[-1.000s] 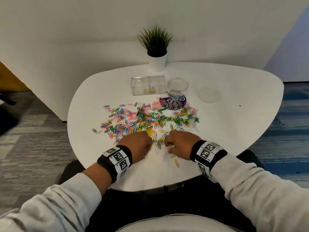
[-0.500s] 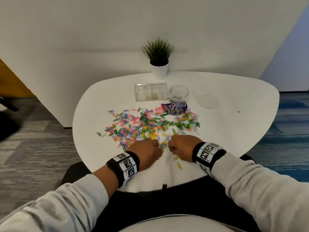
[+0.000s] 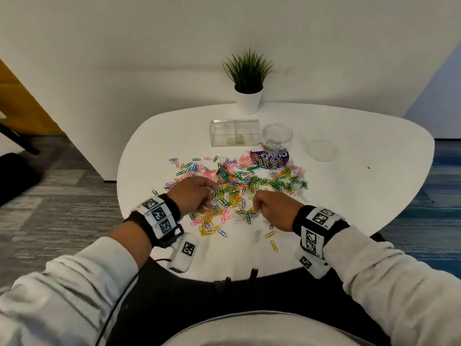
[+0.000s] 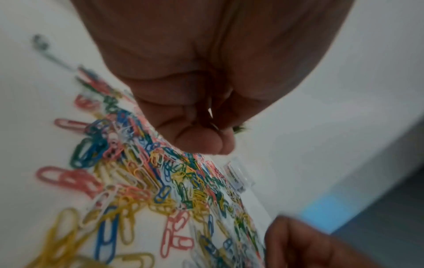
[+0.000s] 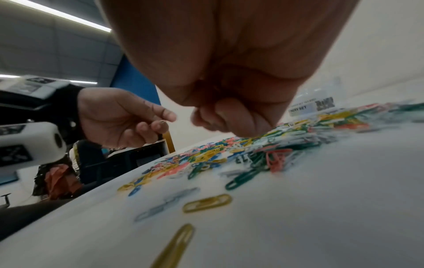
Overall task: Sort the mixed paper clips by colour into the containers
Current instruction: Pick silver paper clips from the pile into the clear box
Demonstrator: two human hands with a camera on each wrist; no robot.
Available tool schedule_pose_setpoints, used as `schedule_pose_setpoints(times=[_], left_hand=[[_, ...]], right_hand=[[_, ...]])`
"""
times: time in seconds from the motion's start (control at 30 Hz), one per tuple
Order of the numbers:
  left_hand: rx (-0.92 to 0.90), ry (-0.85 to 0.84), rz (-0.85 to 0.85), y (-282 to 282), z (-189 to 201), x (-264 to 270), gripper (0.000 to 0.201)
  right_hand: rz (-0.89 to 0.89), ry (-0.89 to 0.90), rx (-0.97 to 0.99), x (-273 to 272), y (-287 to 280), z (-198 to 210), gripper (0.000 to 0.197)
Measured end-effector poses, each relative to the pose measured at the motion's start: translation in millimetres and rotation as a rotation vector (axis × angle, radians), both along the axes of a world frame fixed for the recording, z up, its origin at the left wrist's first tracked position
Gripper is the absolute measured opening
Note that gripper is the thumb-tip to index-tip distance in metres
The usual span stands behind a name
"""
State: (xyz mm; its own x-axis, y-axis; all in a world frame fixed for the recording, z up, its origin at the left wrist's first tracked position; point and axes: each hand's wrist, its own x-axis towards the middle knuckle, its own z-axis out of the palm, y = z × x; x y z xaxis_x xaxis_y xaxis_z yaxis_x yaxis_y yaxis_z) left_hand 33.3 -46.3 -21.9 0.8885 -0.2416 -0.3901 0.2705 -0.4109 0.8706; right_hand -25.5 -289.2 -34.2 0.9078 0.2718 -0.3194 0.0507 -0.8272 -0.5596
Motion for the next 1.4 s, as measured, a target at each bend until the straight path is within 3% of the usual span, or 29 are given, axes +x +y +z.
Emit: schedule_pose_setpoints(times=[0.07, 0.13, 0.2, 0.27, 0.33, 0.4, 0.67, 0.83, 0.9, 0.97, 1.03, 1.17, 1.27, 1.4], left_hand=[[-0.002, 0.132, -0.001, -1, 1, -6, 0.032], [0.097, 0.149, -0.089, -7, -2, -9, 0.022], [0.384, -0.050, -0.351, -14, -7, -11, 0.020], [0.645, -0.346, -0.608, -21, -16, -17, 0.015], [0.844, -0.558, -0.727, -27, -21, -27, 0.021], [0.924, -0.629, -0.748, -33, -28, -33, 0.030], [0.969, -0.653, -0.729, -46, -38, -41, 0.016], [1.038, -0.671, -0.745, -50, -38, -45, 0.027], [0.978, -0.598, -0.694, -48, -31, -40, 0.023], [0.789, -0.466, -0.610, -40, -22, -29, 0.018], [0.504, -0.325, -0.486, -32, -12, -13, 0.021], [-0.119, 0.140, 0.001, -24, 6, 11, 0.023], [-0.211, 0.214, 0.065, -27, 20, 33, 0.019], [-0.188, 0.146, 0.024, -36, 41, 76, 0.013]], right_hand=[[0.102, 0.111, -0.096, -2, 3, -1, 0.026], [0.188, 0.123, -0.187, -4, 7, -1, 0.019], [0.238, 0.065, -0.295, -7, 10, -3, 0.011], [0.280, 0.012, -0.382, -8, 10, -6, 0.025], [0.277, 0.008, -0.395, -9, 11, -8, 0.030], [0.288, 0.003, -0.398, -8, 13, -10, 0.025], [0.357, -0.008, -0.454, -12, 20, -12, 0.018], [0.405, -0.074, -0.515, -12, 24, -16, 0.020], [0.373, -0.093, -0.485, -10, 21, -14, 0.018], [0.291, -0.080, -0.366, -4, 11, -9, 0.014], [0.154, -0.073, -0.193, 8, -6, 3, 0.006], [-0.095, -0.196, -0.037, 45, -53, 30, 0.017], [-0.197, -0.239, -0.075, 76, -96, 40, 0.014], [-0.298, -0.218, -0.162, 101, -149, 38, 0.011]])
